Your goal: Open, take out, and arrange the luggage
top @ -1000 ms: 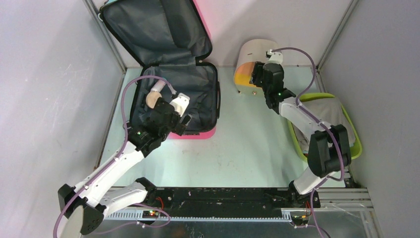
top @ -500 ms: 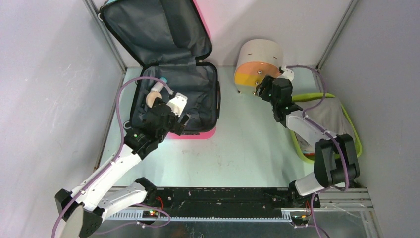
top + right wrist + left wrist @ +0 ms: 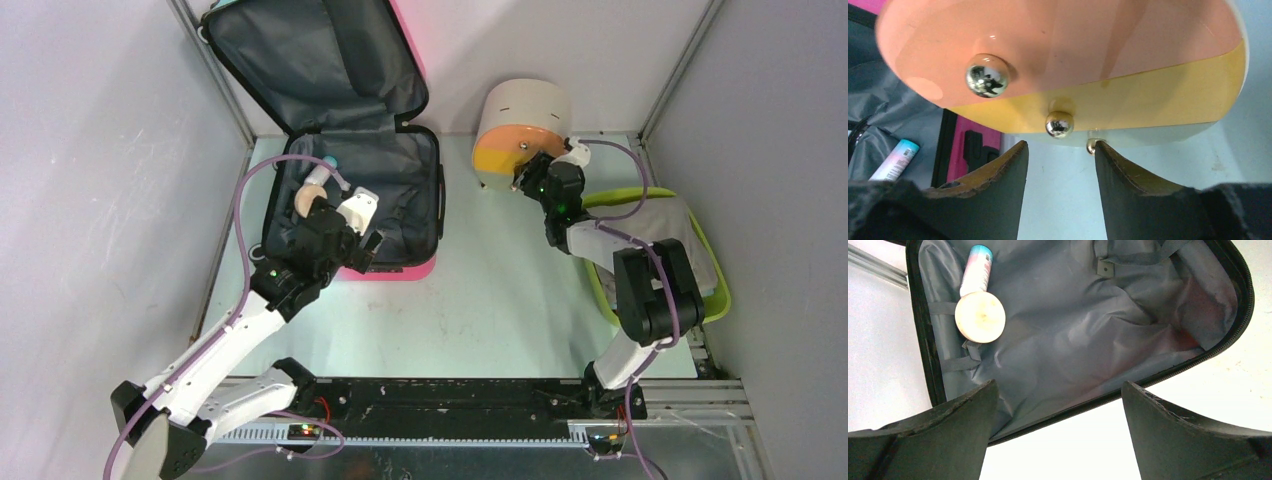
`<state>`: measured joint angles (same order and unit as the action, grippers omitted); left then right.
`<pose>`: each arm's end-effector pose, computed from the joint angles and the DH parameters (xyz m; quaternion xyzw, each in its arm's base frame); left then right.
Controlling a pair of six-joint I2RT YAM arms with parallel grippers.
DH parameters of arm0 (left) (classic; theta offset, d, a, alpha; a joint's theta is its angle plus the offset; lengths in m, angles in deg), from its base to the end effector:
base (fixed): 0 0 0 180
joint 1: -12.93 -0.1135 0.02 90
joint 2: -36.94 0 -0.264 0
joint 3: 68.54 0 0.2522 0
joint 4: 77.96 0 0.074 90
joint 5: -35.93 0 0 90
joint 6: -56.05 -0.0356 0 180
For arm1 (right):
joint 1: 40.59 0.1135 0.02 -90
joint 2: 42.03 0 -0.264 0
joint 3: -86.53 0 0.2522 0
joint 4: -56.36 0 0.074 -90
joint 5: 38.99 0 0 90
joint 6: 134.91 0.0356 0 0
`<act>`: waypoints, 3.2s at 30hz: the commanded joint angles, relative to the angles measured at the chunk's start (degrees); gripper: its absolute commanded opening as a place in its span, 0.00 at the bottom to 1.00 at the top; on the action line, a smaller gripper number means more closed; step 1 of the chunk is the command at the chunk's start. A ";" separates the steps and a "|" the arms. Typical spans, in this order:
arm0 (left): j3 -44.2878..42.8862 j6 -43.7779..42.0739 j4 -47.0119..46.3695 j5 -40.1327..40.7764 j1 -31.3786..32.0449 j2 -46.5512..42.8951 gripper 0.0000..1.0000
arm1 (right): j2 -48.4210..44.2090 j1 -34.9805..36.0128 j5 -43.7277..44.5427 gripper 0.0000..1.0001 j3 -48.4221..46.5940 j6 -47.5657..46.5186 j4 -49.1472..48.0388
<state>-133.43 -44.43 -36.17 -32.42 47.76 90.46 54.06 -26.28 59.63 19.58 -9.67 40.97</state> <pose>0.1738 -0.1050 0.3213 0.2422 0.8226 0.0564 0.5114 0.3641 0.0874 0.2272 0.1881 0.7630 0.2043 0.5837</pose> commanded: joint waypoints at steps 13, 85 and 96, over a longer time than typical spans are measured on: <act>-1.60 0.91 -0.20 -0.47 0.04 -0.27 1.00 | 5.81 -0.97 -1.20 0.51 -4.47 1.35 -8.54; -0.39 0.88 -0.90 2.72 0.06 -0.66 1.00 | 5.08 2.57 0.87 0.17 -7.20 0.80 -1.52; 1.61 1.20 -3.00 8.84 0.06 0.37 1.00 | -6.09 5.48 2.13 0.17 3.44 0.88 1.20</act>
<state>-133.04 -44.43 -36.28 -27.76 47.76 90.74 53.93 -21.82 61.36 20.45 -8.14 43.81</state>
